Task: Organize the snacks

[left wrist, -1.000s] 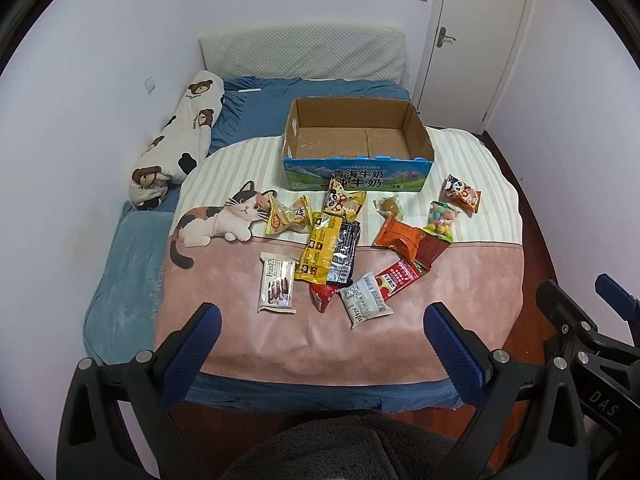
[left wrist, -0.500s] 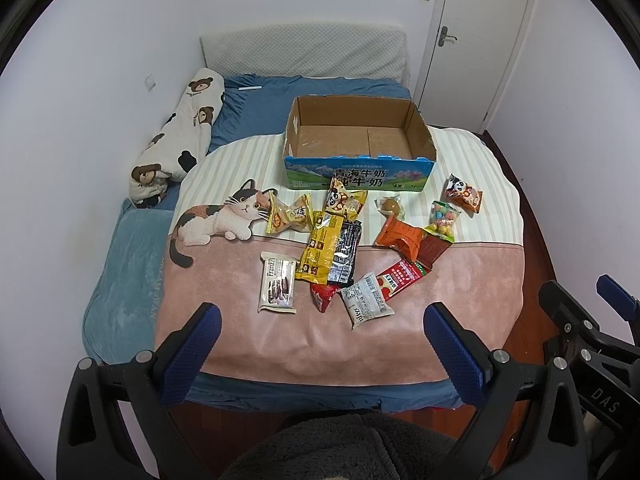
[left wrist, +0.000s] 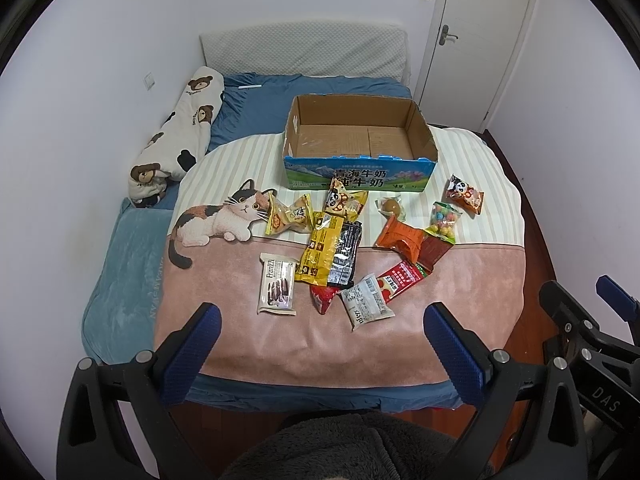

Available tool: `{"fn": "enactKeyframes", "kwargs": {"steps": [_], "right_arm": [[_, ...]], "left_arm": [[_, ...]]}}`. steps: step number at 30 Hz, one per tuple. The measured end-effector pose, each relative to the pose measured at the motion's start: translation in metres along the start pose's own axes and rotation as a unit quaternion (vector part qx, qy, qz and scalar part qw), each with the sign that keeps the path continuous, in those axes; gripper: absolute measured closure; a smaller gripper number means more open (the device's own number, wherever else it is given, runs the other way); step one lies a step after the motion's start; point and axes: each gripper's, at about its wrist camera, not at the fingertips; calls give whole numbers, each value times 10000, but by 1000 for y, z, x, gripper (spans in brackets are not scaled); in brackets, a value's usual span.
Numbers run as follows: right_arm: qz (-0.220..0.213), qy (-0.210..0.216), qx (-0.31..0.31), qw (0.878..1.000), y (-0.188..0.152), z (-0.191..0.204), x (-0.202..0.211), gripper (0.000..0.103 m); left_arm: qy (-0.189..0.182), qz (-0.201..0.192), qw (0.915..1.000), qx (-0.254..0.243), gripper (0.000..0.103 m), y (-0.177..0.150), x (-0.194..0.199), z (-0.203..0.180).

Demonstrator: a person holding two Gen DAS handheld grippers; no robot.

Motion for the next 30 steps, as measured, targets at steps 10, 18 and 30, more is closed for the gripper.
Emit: {"fn": "enactKeyframes", "kwargs": {"steps": [10,18,30], "right_arm": [[27,1,-2,10000,0,0,-6,0],[34,5,-1,10000,1,0,-7,0],[213,104,-97,9997,0,3,-33,0]], "left_arm": [[-4,12,10000,-3,0,0,-2,1],[-7,14,10000,4,0,1,-3,0],[64,45,9999,89,0,2,-11,5]]}}
Point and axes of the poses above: each gripper's, at about its wrist camera, not at the fingertips, and x roughly against the way its jaws point, z to its left, y to its top, and after that the axes turned 3 degrees about -y, right-handed
